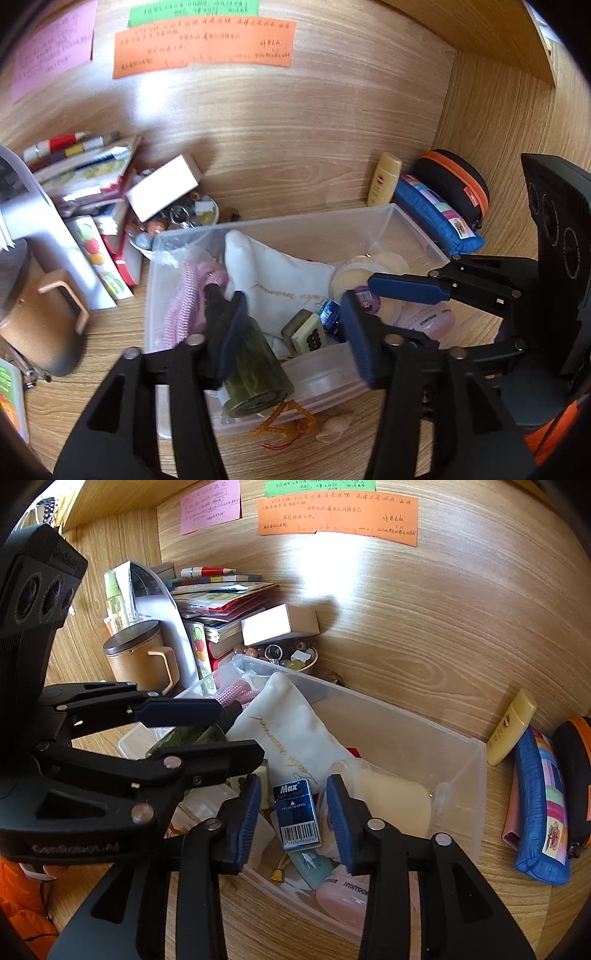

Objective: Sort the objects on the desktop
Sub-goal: 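Open the right tool to drop the Max box while the left tool releases the square item into the box, then move the right tool to the seashell while the left tool approaches the yellow gourd pendant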

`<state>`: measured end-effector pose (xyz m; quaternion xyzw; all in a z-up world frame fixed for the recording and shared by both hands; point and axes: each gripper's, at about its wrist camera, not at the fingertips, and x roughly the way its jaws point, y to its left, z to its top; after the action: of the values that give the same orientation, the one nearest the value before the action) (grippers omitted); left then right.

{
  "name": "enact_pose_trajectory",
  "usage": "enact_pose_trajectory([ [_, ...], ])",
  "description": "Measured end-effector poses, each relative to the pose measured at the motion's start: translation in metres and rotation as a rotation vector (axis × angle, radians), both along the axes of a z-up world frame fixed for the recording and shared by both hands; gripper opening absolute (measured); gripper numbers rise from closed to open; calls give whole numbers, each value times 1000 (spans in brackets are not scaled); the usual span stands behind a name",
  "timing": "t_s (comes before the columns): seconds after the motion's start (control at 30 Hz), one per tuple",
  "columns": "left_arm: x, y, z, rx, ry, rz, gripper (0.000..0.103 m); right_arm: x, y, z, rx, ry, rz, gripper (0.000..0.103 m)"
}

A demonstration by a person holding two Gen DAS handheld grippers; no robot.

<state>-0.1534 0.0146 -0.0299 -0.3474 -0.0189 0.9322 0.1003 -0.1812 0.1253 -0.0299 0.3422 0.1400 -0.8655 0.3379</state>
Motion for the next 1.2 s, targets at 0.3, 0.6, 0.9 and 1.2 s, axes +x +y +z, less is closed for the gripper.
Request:
enact_pose_trajectory([
  [0.3,11,-2,12,-9,54,27,74,14,2,15,3,76,-22,55],
  [0.6,25,-10,23,-4,61,60,95,27,8,26,13,123,-79,69],
  [0.9,55,-25,31,-15,97,101,98,46,14,31,22,145,-136,82],
  [1.2,83,-48,20,-46,83,182,99,75,9,23,49,126,-153,82],
])
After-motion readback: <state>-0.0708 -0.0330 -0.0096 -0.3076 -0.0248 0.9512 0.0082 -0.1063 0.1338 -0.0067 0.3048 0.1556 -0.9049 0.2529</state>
